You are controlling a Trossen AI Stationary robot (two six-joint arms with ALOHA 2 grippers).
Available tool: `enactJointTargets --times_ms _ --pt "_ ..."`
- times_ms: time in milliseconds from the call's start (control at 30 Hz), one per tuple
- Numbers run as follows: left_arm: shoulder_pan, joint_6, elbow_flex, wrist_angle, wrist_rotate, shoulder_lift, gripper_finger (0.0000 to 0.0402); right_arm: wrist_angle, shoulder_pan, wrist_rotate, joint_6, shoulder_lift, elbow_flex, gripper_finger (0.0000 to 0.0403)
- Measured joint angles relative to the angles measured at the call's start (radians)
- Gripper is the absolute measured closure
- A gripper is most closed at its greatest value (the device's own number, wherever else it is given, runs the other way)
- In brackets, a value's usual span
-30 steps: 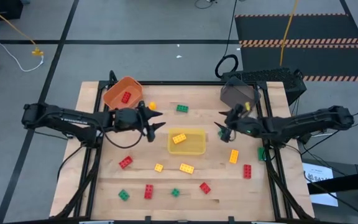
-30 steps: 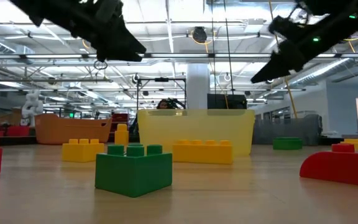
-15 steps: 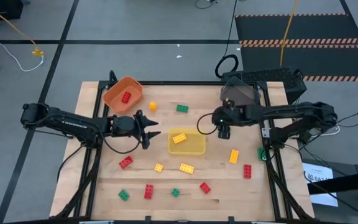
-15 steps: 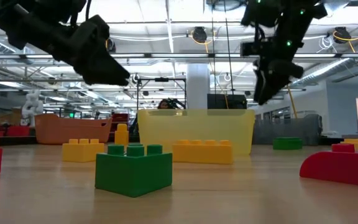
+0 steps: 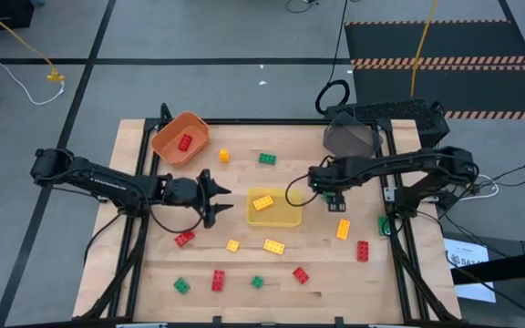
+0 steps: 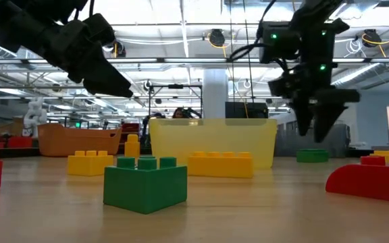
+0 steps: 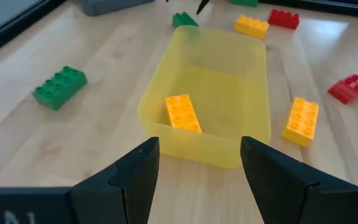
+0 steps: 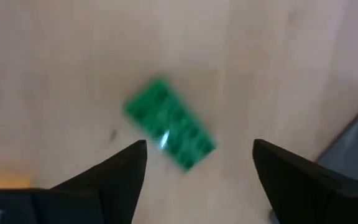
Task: Sort & place blocks by color
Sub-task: Put the middle right green 8-stud game piece into the black bin
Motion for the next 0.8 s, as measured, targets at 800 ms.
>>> enactJointTargets --times_ms 800 --pt "-0.022 -0.025 0.001 0.017 -0.011 0.000 0.0176 0.017 0.016 -0.009 -0.168 0.032 -0.039 0.0109"
